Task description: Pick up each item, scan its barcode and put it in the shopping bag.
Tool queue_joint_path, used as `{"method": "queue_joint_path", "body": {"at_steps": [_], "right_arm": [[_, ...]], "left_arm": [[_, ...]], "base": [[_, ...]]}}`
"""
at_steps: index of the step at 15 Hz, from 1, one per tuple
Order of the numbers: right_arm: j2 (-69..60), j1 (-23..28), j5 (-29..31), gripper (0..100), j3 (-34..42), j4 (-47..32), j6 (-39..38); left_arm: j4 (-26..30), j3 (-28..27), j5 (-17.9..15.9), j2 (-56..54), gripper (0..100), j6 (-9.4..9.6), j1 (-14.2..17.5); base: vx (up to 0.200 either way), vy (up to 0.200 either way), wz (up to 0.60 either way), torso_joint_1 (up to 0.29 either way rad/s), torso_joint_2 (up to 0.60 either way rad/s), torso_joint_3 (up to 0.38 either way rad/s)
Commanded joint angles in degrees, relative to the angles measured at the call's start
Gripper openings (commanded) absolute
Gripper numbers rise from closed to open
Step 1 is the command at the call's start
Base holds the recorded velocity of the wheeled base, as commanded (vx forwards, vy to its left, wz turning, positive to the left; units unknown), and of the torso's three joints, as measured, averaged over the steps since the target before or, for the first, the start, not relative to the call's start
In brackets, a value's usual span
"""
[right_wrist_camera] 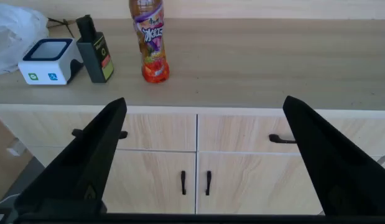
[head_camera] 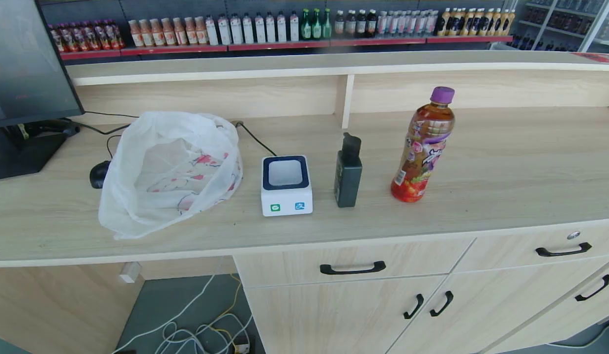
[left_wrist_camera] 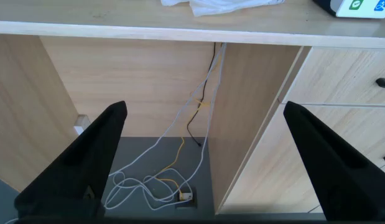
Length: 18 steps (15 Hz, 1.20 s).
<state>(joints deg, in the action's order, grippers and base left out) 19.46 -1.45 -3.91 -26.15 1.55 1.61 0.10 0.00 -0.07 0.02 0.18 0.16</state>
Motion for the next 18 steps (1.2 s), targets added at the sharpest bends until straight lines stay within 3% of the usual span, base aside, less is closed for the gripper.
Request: {"method": "queue_joint_path", "body": {"at_steps": [1, 5, 12, 18], "right_arm": [[8.4, -1.5, -0.7, 100, -0.4, 3.8, 0.1], [22.5, -6.6, -0.7, 100, -0.5, 18.9, 3.2], [40.6, -12.7, 1.4, 100, -1.1, 35.5, 7.5], [47.5, -32.0, 21.4, 100, -2.3, 39.0, 8.1]], "left_arm": [[0.0, 0.0, 0.0, 0.0, 100, -0.01, 0.0], [0.0, 0.0, 0.0, 0.0, 100, -0.01, 0.0], [0.0, 0.0, 0.0, 0.0, 100, -0.01, 0.0], [0.0, 0.0, 0.0, 0.0, 100, -0.01, 0.0]], "base": [[0.000, 0.000, 0.00, 0.000, 0.00, 0.000], [0.000, 0.000, 0.00, 0.000, 0.00, 0.000], [0.000, 0.000, 0.00, 0.000, 0.00, 0.000], [0.000, 0.000, 0.00, 0.000, 0.00, 0.000]]}}
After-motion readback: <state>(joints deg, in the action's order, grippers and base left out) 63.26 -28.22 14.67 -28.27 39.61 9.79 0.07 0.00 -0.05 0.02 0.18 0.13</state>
